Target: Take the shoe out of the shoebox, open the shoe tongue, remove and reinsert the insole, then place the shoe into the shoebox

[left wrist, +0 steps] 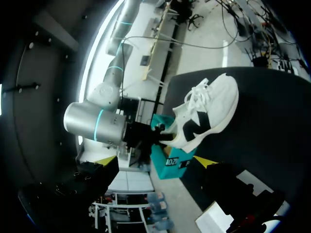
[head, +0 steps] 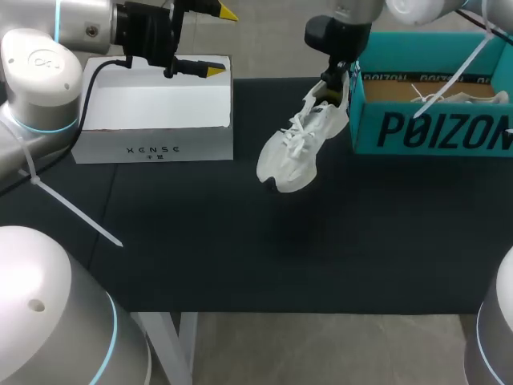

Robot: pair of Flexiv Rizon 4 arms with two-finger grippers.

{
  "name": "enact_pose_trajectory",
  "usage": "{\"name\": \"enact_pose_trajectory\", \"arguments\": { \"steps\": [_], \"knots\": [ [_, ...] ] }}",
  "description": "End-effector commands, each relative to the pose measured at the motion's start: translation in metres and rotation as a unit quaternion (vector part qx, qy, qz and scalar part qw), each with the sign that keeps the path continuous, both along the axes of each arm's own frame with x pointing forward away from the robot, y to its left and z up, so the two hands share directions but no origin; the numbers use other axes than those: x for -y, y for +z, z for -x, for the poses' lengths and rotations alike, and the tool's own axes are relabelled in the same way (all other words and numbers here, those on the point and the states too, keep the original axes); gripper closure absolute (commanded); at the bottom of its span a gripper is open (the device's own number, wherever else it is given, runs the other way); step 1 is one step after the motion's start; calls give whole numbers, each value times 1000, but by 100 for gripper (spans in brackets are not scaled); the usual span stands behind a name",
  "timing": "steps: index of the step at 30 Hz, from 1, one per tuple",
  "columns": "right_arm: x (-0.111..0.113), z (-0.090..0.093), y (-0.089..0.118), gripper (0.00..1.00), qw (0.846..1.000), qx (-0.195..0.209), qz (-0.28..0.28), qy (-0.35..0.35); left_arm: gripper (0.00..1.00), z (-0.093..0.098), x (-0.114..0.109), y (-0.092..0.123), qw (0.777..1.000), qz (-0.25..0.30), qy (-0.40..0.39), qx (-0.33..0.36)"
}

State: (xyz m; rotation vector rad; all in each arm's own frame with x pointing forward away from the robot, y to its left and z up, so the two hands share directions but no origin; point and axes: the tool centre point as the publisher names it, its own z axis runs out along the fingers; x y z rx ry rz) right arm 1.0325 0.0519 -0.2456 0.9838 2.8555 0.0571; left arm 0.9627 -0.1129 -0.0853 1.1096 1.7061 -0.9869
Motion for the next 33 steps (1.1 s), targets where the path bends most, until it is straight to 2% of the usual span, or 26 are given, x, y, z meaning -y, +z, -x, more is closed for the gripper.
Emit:
{"name": "enact_pose_trajectory", "arguments": {
  "steps": [1, 4, 7, 10, 16, 18, 33],
  "knots": [
    [9, -31, 24, 100, 999, 13, -7, -52, 0, 0, -1, 0, 1000, -2, -1, 0],
    [19, -54, 45, 100, 997, 39, -23, -61, 0, 0, -1, 0, 1000, -2, -1, 0],
    [36, -76, 57, 100, 994, 69, 11, -83, 0, 0, -1, 0, 1000, -2, -1, 0],
    [55, -98, 62, 100, 990, 77, 46, -112, 0, 0, -1, 0, 1000, -2, -1, 0],
    [85, -138, 70, 100, 980, 58, 84, -170, 0, 0, -1, 0, 1000, -2, -1, 0],
    [91, -149, 67, 100, 976, 44, 74, -202, 0, 0, -1, 0, 1000, -2, -1, 0],
    [92, -151, 67, 100, 975, 44, 66, -207, 0, 0, -1, 0, 1000, -2, -1, 0]
  ]
}}
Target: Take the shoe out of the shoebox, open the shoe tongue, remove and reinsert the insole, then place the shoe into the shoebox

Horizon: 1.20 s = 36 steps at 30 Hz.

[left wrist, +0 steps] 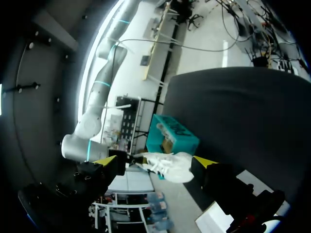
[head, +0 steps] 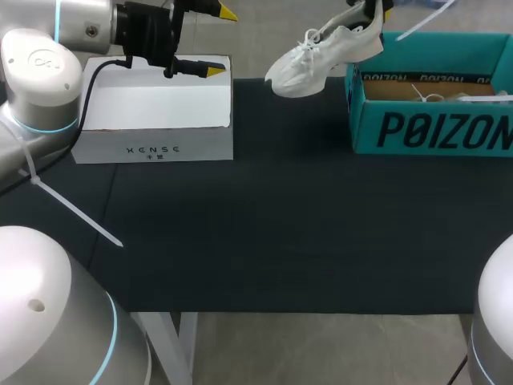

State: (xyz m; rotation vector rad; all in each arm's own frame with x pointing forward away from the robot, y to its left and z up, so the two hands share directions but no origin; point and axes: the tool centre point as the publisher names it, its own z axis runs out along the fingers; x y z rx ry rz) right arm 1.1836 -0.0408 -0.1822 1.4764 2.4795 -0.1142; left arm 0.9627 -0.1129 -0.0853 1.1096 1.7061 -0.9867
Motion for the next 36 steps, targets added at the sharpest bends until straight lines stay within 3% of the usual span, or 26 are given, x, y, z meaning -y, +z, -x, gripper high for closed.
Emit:
{"name": "enact_pose_trajectory", "arguments": {
  "steps": [1, 3, 9, 15, 23, 36],
  "knots": [
    [0, 0, 4, 100, 1000, -2, 2, -1, 0, 0, 0, 0, 1000, -2, -1, 0],
    [0, 0, 4, 100, 1000, -2, 2, -1, 0, 0, 0, 0, 1000, -2, -1, 0],
    [34, -42, 8, 100, 992, 8, -58, -110, 0, 0, 0, 0, 1000, -2, -1, 0],
    [65, -62, 19, 100, 983, 20, -45, -177, 0, 0, 0, 0, 1000, -2, -1, 0],
    [102, -53, 23, 100, 969, 36, -49, -239, 0, 0, 0, 0, 1000, -2, -1, 0],
    [159, -20, -5, 100, 956, 54, -60, -282, 0, 0, 0, 0, 1000, -2, -1, 0]
  ]
}}
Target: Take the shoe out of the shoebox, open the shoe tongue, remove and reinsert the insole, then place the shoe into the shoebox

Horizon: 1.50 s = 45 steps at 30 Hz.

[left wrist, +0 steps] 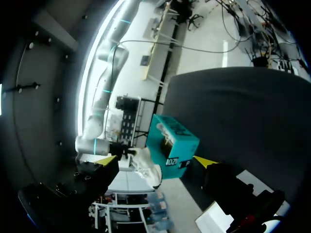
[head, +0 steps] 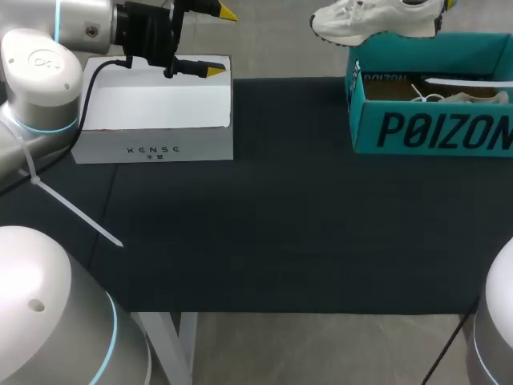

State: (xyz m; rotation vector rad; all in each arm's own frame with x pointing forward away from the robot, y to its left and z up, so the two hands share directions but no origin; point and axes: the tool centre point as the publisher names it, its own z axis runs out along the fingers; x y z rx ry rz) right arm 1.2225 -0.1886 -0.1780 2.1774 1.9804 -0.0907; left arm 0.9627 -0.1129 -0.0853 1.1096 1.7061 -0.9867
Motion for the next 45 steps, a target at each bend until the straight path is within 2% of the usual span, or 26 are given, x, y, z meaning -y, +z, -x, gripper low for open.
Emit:
{"name": "enact_pose_trajectory", "arguments": {
  "steps": [1, 6, 12, 24, 29, 33, 39, 45],
  "knots": [
    [16, 19, -12, 100, 999, 49, -2, 1, 0, 0, 0, 0, 1000, -2, -1, 0],
    [38, 17, -24, 100, 998, 58, 9, -22, 0, 0, 0, 0, 1000, -2, -1, 0],
    [57, 23, -27, 100, 997, 73, -13, -30, 0, 0, 0, 0, 1000, -2, -1, 0],
    [92, 39, -43, 100, 997, 65, 18, -44, 0, 0, 0, 0, 1000, -2, -1, 0],
    [110, 38, -51, 100, 998, 49, 14, -47, 0, 0, 0, 0, 1000, -2, -1, 0],
    [123, 39, -53, 100, 997, 54, -7, -55, 0, 0, 0, 0, 1000, -2, -1, 0],
    [132, 36, -58, 100, 998, 43, 4, -51, 0, 0, 0, 0, 1000, -2, -1, 0],
    [137, 23, -77, 100, 999, 19, 19, -28, 0, 0, 0, 0, 1000, -2, -1, 0]
  ]
}}
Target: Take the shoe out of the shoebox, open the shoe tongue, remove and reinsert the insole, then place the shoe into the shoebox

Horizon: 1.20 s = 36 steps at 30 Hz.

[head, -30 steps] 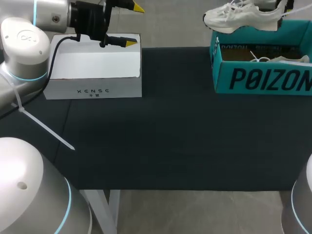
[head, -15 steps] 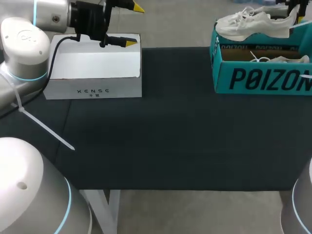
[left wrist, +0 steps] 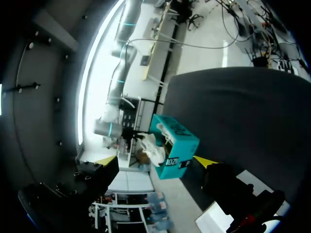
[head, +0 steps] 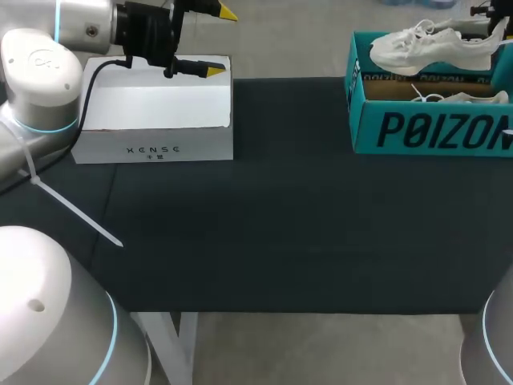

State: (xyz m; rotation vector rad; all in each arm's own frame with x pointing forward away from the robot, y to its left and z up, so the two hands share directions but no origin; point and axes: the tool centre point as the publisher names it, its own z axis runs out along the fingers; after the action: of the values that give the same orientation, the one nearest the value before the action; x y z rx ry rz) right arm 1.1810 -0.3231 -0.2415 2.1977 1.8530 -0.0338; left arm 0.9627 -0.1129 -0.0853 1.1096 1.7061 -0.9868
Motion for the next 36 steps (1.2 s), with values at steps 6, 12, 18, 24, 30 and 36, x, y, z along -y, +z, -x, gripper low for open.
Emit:
{"name": "enact_pose_trajectory", "arguments": {
  "steps": [6, 12, 18, 24, 30, 36],
  "knots": [
    [6, -26, -37, 100, 999, -32, 23, 24, 0, 0, 0, 0, 1000, -2, -1, 0],
    [14, -27, -56, 100, 999, -34, 17, 14, 0, 0, 0, 0, 1000, -2, -1, 0],
    [17, -28, -75, 100, 999, -39, 2, -4, 0, 0, 0, 0, 1000, -2, -1, 0],
    [20, -30, -91, 100, 999, -52, -13, -12, 0, 0, 0, 0, 1000, -2, -1, 0],
    [24, -29, -103, 100, 997, -64, -21, -21, 0, 0, 0, 0, 1000, -2, -1, 0],
    [24, -28, -116, 100, 997, -81, -18, -8, 0, 0, 0, 0, 1000, -2, -1, 0]
  ]
}}
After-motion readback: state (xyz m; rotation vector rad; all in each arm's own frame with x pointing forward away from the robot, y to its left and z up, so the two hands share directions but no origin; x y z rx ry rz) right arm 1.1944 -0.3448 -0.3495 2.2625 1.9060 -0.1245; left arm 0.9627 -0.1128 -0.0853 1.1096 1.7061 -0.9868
